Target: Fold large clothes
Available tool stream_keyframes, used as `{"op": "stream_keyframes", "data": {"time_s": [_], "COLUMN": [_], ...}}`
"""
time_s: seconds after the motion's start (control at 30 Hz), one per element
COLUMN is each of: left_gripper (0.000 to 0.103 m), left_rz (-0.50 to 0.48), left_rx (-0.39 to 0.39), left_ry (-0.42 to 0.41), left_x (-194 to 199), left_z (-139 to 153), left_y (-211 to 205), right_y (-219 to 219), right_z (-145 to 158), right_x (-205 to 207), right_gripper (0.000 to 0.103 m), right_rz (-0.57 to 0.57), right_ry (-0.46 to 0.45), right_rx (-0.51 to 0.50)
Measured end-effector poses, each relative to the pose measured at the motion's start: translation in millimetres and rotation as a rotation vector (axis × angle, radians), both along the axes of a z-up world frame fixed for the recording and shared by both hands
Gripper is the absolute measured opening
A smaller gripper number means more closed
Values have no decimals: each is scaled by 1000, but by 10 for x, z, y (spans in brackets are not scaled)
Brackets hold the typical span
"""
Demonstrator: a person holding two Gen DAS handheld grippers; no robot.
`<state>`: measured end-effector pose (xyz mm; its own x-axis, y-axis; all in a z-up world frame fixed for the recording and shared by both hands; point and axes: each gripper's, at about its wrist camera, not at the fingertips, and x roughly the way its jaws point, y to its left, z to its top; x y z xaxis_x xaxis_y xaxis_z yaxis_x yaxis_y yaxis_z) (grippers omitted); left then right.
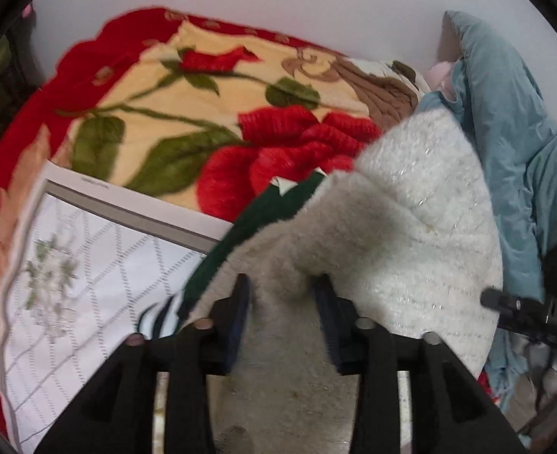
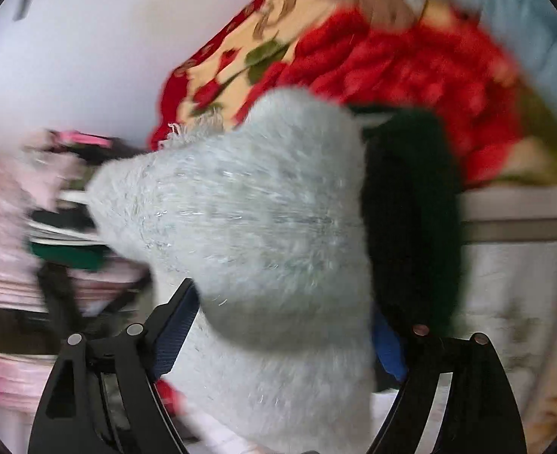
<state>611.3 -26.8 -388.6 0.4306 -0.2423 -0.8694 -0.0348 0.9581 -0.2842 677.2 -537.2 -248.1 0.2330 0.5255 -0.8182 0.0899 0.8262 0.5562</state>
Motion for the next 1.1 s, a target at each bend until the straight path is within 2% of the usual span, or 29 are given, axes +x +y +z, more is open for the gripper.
{"op": "stream_keyframes", "data": {"time_s": [0.03,0.07,0.13,0.17,0.3,0.4,0.47,0.57,0.67,0.93,1.1], "left_gripper": [77,100,101,101,102,102,102,102,102,102,102], "left_rz": [9,15,28,34,40,31,25,9,-8,-71,-74], "left_rx": [20,27,46,69,169,229,258,274,260,228,223], "left_ry": [-3,-7,-14,-19,-72,-102,-114,-132,-163,-240,-272], "left_x": [-14,-45,-131,-195,-548,-864,-1112,-1453,-1814,-2844,-3410], "left_z": [34,68,144,198,462,670,847,1124,1451,2359,2855], "left_y": [4,13,29,23,-2,-39,-48,-36,18,219,329], "right_y": [110,147,236,303,584,747,898,1123,1244,1619,1795], "right_z": [97,205,327,388,562,756,882,1263,1633,2888,3609], "right_x": [-95,-181,-374,-494,-1018,-1423,-1618,-2023,-2435,-3811,-4586], "right_gripper": [87,87,101,103,103,103,103,103,103,103,103], "right_rz": [-2,-17,-32,-40,-59,-86,-109,-136,-175,-259,-304], "right_ry": [-13,-32,-49,-59,-91,-123,-146,-178,-208,-313,-385], "right_rx": [-74,-150,-284,-359,-559,-642,-679,-706,-724,-776,-798]}}
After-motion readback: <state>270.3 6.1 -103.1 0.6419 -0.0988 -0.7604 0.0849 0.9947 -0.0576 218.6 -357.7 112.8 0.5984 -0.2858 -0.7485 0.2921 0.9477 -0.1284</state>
